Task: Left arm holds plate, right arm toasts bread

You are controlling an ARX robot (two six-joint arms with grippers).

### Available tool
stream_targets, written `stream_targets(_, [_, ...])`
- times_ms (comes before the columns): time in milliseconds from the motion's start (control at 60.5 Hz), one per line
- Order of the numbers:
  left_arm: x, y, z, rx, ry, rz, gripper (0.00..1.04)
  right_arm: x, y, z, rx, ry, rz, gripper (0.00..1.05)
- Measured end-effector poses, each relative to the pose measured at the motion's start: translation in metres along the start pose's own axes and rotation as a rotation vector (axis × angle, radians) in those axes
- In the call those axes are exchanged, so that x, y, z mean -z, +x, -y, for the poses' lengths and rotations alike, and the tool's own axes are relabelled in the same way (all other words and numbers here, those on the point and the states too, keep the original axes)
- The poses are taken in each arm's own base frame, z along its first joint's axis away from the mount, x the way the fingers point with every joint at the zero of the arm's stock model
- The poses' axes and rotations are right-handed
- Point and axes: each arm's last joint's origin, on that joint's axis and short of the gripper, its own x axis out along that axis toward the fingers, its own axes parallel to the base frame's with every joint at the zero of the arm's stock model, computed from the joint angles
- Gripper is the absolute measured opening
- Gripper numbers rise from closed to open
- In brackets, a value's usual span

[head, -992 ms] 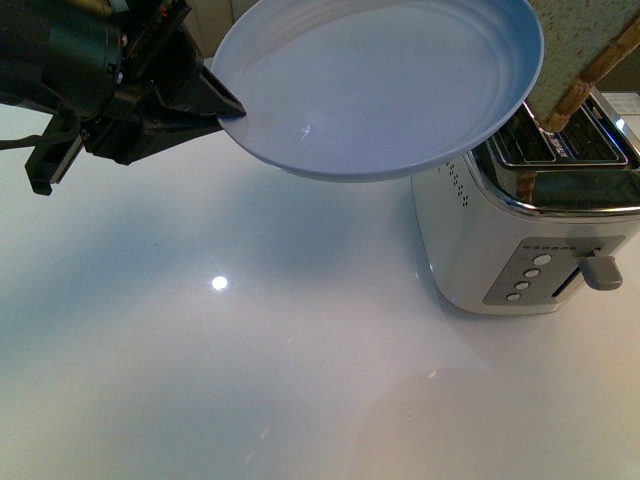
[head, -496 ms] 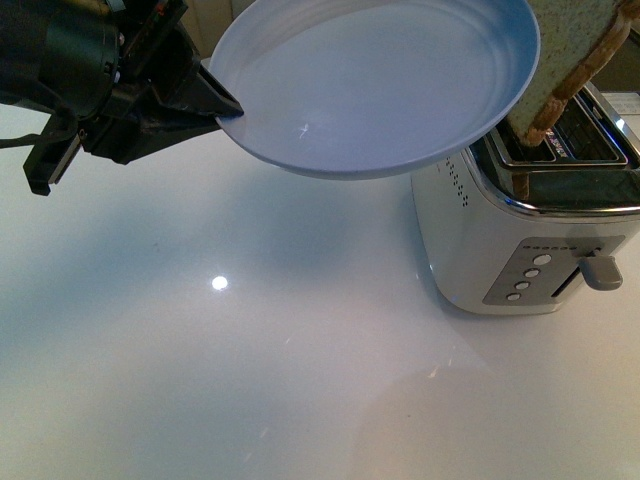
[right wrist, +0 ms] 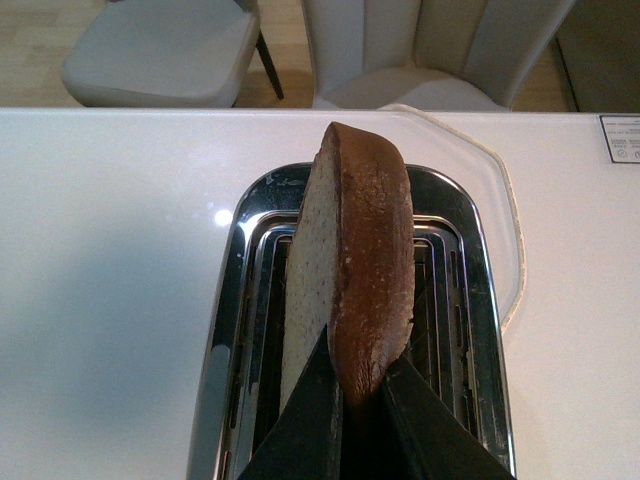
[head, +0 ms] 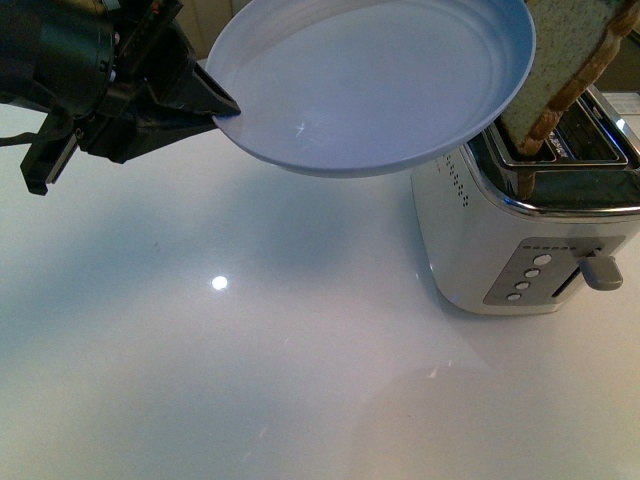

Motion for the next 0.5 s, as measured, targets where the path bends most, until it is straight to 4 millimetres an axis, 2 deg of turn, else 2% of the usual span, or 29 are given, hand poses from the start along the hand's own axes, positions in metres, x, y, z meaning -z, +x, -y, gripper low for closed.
stream_targets(496, [0.000,0.001,-0.001,-0.002,-0.002,-0.006,0.03,0.031,0.009,0.001,-0.025,-0.003,-0.057,0.03])
